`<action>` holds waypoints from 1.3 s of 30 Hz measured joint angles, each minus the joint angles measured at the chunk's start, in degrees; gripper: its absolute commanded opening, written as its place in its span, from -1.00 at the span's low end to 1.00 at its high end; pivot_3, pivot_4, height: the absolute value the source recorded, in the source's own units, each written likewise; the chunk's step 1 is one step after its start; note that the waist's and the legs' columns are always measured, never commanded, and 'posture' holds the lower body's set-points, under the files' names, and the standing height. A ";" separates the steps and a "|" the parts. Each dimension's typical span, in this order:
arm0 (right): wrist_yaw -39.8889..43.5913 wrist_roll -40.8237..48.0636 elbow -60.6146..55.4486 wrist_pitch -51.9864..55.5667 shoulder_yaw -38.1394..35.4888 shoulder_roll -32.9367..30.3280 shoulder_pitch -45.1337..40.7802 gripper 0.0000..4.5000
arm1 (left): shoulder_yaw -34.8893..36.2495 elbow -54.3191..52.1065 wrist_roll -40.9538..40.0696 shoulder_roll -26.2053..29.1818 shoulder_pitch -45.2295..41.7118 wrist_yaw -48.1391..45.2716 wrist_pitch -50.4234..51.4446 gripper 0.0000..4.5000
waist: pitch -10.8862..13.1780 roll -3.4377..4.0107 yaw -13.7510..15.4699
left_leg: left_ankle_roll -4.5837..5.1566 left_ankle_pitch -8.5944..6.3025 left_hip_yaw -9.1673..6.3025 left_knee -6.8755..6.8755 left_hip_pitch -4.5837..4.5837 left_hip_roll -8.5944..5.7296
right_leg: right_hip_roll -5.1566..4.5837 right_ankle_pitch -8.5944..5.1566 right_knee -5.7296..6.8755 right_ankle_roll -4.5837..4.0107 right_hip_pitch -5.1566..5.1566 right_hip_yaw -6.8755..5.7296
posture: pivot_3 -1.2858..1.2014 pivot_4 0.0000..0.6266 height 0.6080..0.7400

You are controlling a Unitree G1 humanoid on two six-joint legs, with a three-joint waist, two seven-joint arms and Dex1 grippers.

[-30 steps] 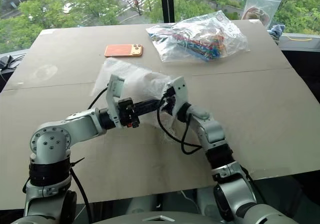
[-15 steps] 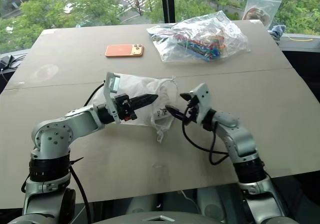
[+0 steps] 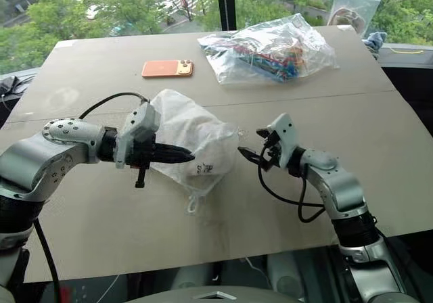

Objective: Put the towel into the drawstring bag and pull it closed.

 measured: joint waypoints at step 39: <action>-1.59 -12.56 15.42 -19.07 2.36 2.98 -7.75 0.83 | 8.73 -2.58 3.20 -10.75 9.56 7.86 1.02 -1.00 | 0.03 -0.05 -0.26 | 0.01 -0.01 -0.08 0.31 -0.07 -0.02 | -0.02 -0.01 0.27 0.04 -0.01 -0.06 | 0.03 -0.52 1.00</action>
